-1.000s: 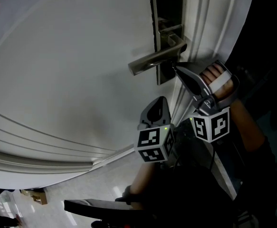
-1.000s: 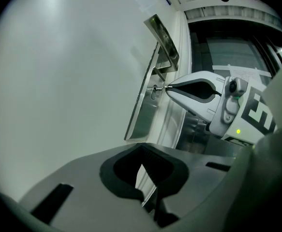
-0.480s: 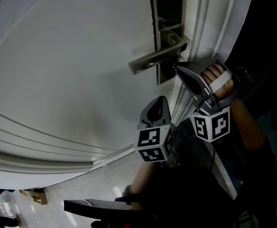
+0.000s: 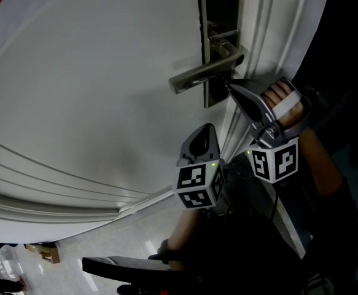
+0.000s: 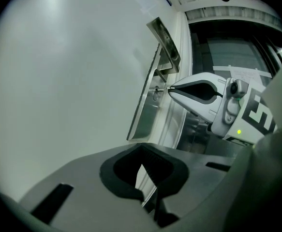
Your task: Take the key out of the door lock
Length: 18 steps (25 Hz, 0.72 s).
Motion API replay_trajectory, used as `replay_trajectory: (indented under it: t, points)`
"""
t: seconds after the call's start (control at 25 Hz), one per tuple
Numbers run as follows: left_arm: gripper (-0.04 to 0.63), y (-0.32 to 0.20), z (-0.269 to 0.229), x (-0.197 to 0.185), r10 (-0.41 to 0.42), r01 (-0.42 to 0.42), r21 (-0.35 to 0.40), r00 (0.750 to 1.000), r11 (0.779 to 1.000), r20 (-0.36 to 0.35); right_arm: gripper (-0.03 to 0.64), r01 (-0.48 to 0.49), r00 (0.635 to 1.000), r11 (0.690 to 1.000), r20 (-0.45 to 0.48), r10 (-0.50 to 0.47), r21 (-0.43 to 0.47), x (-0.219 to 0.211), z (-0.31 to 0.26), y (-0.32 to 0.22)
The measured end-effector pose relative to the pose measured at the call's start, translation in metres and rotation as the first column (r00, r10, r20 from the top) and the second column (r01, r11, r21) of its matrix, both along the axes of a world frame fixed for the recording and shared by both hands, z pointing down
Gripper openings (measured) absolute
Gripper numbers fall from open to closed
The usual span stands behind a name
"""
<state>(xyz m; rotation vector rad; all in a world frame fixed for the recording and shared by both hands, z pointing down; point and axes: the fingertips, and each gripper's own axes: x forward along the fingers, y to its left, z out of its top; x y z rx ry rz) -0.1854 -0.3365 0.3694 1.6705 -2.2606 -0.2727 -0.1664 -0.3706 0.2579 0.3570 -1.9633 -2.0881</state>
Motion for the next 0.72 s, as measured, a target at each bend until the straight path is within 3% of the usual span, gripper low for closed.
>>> replay_trajectory:
  t: [0.72]
  points:
    - [0.000,0.0018,0.0020,0.0024,-0.009,0.009,0.000,1.000,1.000,-0.011,0.012,0.009,1.000,1.000,-0.003,-0.009,-0.004,0.0025,0.0004,0.0006]
